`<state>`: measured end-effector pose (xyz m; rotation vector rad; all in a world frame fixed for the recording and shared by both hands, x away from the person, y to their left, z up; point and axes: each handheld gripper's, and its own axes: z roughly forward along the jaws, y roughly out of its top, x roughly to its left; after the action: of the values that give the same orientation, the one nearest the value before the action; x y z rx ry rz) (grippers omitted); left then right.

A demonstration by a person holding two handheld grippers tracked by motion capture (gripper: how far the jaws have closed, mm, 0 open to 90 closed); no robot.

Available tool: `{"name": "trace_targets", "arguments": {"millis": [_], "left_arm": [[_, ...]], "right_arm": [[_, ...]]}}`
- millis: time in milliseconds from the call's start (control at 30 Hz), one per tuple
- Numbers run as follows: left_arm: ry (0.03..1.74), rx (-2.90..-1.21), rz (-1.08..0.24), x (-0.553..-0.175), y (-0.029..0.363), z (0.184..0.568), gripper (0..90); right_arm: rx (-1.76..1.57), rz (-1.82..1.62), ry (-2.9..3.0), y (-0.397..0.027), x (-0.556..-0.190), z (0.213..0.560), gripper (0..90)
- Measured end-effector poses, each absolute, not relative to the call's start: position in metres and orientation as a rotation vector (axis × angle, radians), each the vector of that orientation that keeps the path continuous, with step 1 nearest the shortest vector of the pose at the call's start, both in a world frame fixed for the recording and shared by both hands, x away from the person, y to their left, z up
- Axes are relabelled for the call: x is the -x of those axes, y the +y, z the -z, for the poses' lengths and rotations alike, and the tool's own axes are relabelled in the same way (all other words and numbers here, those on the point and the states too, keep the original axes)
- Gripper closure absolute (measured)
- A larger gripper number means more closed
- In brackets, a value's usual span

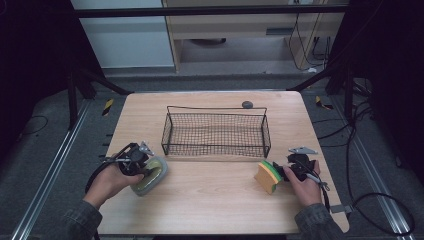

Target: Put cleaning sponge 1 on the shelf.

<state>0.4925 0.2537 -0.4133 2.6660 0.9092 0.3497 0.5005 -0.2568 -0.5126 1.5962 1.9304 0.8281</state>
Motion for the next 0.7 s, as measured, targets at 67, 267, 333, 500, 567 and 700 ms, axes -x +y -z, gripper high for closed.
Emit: {"name": "trace_targets", "arguments": {"millis": [67,267,333,500,567,700], "left_arm": [[0.876,-2.670,-0.364,-0.493,0.255,0.411,69.9],[0.816,-2.672,-0.411,-0.495,0.255,0.408,69.9],[0.783,-2.679,-0.432,-0.494,0.254,0.405,70.0],[0.723,-2.685,-0.483,-0.492,0.253,0.399,69.9],[0.706,-2.694,-0.501,-0.491,0.253,0.397,70.0],[0.666,-2.698,-0.525,-0.489,0.253,0.392,70.0]], "right_arm": [[-1.596,-0.828,1.930,-0.257,-0.501,0.513,0.5],[-1.596,-0.829,1.931,-0.257,-0.501,0.513,0.4],[-1.596,-0.829,1.931,-0.257,-0.501,0.513,0.5],[-1.597,-0.829,1.930,-0.257,-0.501,0.513,0.4],[-1.596,-0.828,1.930,-0.257,-0.500,0.513,0.6],[-1.592,-0.827,1.931,-0.257,-0.500,0.513,0.9]]}}
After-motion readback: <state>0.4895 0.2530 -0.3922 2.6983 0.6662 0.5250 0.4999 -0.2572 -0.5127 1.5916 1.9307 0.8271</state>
